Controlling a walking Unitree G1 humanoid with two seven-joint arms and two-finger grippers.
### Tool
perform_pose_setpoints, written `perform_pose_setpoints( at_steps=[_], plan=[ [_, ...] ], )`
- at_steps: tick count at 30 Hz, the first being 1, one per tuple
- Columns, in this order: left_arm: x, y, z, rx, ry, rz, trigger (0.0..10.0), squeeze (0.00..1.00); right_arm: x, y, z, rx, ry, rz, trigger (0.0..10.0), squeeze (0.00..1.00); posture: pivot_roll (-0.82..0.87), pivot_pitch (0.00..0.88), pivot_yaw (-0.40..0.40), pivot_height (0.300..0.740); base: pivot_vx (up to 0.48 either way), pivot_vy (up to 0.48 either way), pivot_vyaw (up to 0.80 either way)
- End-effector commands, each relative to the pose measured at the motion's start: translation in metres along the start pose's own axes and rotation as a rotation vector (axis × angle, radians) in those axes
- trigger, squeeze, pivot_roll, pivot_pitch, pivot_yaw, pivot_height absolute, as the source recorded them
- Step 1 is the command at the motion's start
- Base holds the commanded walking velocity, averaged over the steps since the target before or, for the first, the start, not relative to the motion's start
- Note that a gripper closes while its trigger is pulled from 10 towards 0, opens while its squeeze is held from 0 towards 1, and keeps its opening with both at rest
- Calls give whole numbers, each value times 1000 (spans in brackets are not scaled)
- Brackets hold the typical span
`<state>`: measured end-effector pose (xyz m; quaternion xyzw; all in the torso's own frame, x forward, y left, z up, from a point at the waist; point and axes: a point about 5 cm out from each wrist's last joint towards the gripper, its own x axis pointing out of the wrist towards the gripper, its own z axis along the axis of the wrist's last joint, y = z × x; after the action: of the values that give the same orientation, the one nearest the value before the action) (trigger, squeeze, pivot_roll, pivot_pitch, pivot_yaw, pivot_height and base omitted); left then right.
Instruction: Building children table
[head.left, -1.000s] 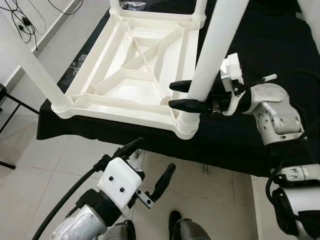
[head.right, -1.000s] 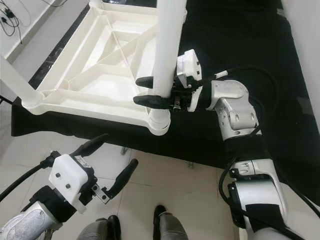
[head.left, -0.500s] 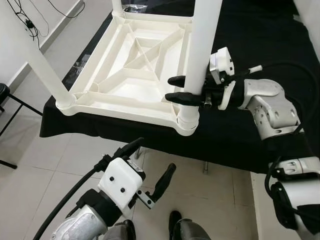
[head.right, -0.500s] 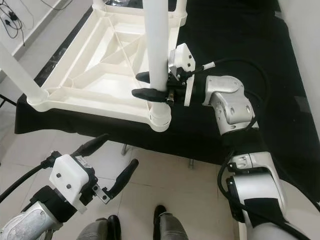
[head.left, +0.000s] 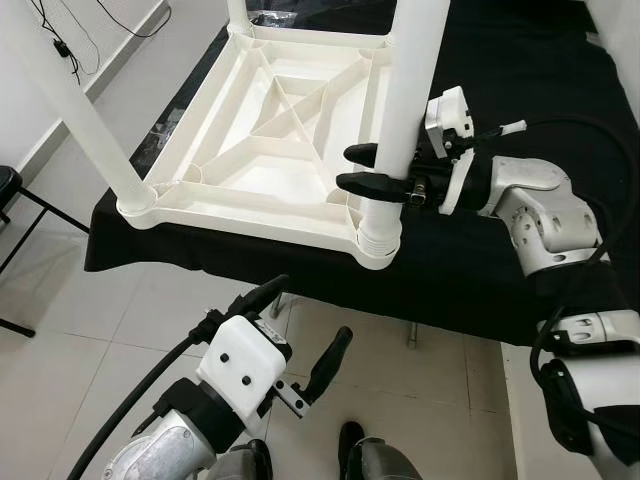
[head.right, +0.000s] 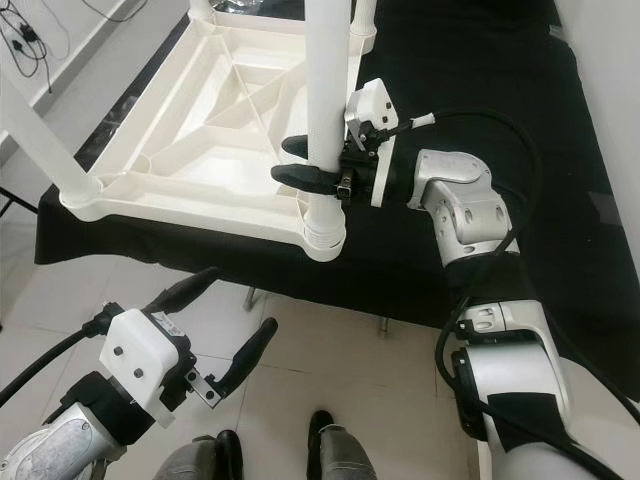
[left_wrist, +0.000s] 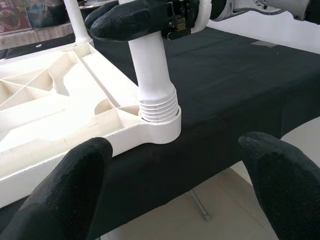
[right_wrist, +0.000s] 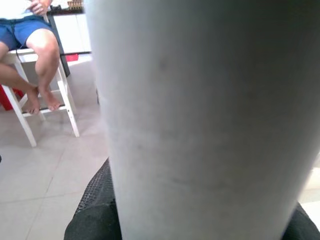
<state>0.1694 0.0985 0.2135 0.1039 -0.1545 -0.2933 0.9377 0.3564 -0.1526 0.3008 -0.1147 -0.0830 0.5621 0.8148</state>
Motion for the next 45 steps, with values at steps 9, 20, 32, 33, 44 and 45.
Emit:
perform_pose_setpoints(
  at_steps=[9, 20, 32, 33, 44, 45],
  plan=[
    [-1, -2, -3, -4, 17, -4, 10000, 0, -7, 4, -34, 84, 76, -111, 10000, 0, 118, 329, -23, 740, 0, 0, 0],
    [0, -1, -3, -1, 17, -2, 10000, 0, -5, 11, -41, 24, 126, -249, 10000, 0, 112, 327, -26, 740, 0, 0, 0],
    [0, 1, -4, 4, 15, -1, 10000, 0, 14, 44, -66, 73, 310, -709, 10000, 0, 103, 318, -27, 740, 0, 0, 0],
    [0, 1, -5, 4, 15, 0, 10000, 0, 15, 47, -68, 92, 317, -731, 10000, 0, 103, 318, -27, 740, 0, 0, 0],
    [1, 2, -5, 9, 13, 1, 10000, 0, 23, 63, -72, 216, 288, -940, 10000, 0, 104, 314, -29, 740, 0, 0, 0],
    [1, 2, -5, 9, 13, 1, 10000, 0, 25, 64, -69, 230, 267, -962, 10000, 0, 104, 314, -29, 740, 0, 0, 0]
  ],
)
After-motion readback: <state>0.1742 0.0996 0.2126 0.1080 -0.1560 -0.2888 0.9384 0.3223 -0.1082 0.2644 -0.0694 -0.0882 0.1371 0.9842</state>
